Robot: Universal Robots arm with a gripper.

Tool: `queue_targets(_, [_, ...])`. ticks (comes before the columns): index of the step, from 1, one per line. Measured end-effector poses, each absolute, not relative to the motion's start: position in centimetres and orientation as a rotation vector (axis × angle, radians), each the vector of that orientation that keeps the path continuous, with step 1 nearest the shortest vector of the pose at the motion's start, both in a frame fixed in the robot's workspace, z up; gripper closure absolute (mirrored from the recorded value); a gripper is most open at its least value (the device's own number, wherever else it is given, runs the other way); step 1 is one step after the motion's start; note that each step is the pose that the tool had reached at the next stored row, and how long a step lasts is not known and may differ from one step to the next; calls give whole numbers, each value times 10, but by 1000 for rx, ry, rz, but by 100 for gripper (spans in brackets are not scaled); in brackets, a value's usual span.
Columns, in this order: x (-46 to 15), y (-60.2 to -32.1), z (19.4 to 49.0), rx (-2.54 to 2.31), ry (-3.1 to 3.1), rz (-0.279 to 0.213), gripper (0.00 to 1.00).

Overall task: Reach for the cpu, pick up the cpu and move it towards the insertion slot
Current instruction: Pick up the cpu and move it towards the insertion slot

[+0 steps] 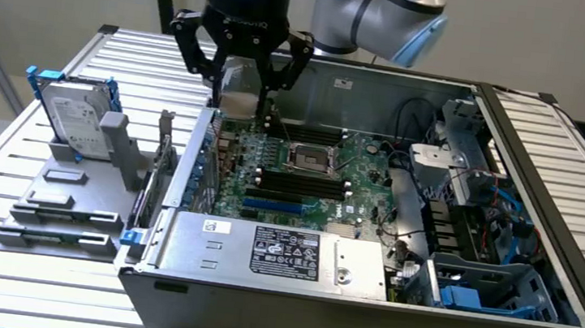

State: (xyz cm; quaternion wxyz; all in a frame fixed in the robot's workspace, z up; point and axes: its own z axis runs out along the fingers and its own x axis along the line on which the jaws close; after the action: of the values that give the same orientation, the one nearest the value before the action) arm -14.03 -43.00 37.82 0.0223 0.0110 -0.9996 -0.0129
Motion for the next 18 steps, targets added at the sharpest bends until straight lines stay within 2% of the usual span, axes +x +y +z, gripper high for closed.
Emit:
queue_targets(9, [-104, -420, 378, 34, -3096, -42, 45])
queue_targets(18, [-81, -394, 374, 34, -3096, -42, 45])
